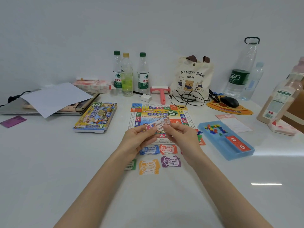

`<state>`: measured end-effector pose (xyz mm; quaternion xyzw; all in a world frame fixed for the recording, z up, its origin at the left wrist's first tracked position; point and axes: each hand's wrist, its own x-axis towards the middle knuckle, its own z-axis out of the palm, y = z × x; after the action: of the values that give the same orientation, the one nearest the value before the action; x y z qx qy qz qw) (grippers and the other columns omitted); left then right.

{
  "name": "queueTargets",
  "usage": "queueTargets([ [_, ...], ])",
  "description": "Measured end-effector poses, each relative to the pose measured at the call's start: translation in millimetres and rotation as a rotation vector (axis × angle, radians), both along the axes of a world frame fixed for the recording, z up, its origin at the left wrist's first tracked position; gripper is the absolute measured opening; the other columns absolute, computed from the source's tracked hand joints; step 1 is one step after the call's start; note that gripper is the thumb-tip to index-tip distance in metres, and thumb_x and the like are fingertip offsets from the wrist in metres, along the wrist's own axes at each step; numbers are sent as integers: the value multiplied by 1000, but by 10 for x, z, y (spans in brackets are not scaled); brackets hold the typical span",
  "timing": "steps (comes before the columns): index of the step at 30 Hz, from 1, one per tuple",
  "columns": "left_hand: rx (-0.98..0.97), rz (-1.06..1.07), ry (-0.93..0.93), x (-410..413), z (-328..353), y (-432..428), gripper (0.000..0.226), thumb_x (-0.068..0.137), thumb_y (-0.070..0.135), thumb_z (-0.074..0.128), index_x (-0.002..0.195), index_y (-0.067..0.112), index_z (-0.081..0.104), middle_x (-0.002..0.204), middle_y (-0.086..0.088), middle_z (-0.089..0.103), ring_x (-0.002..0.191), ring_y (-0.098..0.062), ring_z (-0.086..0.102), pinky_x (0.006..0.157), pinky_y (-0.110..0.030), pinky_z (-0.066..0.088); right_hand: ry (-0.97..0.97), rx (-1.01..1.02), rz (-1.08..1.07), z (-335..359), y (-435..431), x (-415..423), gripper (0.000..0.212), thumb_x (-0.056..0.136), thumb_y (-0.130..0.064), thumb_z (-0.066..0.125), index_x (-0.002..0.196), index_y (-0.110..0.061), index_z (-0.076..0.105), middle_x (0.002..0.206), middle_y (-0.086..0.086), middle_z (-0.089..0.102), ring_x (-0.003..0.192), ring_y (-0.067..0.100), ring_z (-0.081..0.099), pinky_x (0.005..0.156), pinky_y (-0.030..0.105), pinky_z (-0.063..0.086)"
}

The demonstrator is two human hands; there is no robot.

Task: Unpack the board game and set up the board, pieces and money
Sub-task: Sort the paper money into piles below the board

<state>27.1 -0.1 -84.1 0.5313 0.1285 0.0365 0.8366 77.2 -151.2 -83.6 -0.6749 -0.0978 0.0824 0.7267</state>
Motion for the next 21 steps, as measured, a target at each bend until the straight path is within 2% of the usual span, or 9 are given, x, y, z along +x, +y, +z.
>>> queueTargets([
  [4,37,56,8,5,-4,35,19,81,9,72,98,2,69,89,-12,75,77,-14,73,60,-16,57,45,50,47,42,31,40,14,85,-15,70,98,-10,74,85,4,74,76,9,67,79,23,57],
  [9,107,151,-7,27,-14,90,19,81,9,74,96,-1,68,84,-14,74,73,-14,72,58,-17,57,5,-45,68,65,92,92,12,91,-14,64,97,-10,73,92,14,71,76,13,64,81,26,57],
  [12,112,230,-30,31,-25,166,17,80,9,75,91,-1,68,87,-17,73,75,-15,73,58,-17,56,-36,-79,78,103,139,108,10,90,-10,65,99,-13,69,83,6,71,72,11,64,72,20,56],
  [15,81,294,-56,15,-13,268,8,80,8,74,84,4,68,78,-11,73,74,-14,72,60,-17,56,-70,-126,86,140,199,130,11,89,-8,66,98,-12,63,79,4,70,68,8,65,65,16,54],
  [18,86,334,-62,-10,0,410,7,80,6,74,82,4,67,69,-6,72,68,-12,71,66,-20,59,-119,-246,163,184,251,165,8,90,-9,64,95,-5,69,85,7,70,71,8,65,67,15,54],
  [21,135,345,-36,-25,-6,552,8,81,5,73,83,2,66,73,-9,71,67,-12,71,65,-20,59,-131,-347,286,221,319,189,7,90,-11,65,91,-8,71,86,6,71,75,10,66,74,18,55],
])
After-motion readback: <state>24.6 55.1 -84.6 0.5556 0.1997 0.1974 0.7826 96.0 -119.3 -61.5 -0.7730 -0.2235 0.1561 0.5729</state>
